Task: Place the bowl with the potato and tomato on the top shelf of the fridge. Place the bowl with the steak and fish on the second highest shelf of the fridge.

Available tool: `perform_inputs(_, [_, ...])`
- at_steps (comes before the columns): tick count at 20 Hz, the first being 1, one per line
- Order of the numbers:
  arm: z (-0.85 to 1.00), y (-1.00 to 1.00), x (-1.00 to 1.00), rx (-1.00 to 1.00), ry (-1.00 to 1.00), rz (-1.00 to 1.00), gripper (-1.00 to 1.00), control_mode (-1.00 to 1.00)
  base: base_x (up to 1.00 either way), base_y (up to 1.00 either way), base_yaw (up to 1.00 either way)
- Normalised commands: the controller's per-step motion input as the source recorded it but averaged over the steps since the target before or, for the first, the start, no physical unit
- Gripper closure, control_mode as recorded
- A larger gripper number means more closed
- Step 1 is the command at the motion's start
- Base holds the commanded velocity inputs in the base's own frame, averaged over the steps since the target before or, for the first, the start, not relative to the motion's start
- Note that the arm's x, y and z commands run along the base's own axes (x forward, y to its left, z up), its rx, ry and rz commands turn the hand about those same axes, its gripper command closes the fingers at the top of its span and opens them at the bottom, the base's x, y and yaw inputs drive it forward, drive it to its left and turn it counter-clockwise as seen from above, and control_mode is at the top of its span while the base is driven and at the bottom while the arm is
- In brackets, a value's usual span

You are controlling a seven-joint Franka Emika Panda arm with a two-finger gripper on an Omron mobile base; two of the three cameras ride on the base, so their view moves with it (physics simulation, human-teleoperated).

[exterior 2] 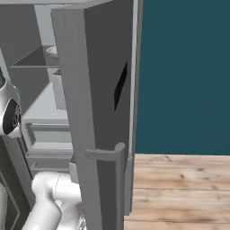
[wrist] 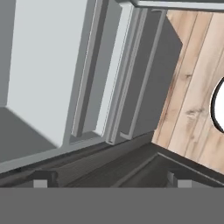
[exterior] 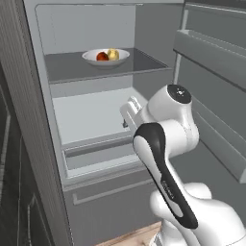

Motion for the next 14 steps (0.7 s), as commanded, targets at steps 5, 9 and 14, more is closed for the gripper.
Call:
perform_inputs(5, [0.0, 0.0, 0.0, 0.0, 0.0, 0.0, -1.0, 1.0, -1.0, 0.03, 0.02])
perform_inputs(9, [0.0, 0.0, 0.0, 0.0, 0.0, 0.0, -1.0, 1.0, -0.99, -0.01, 0.27])
perform_inputs(14, [0.0, 0.0, 0.0, 0.0, 0.0, 0.0, -1.0, 1.0, -0.88, 0.0, 0.78])
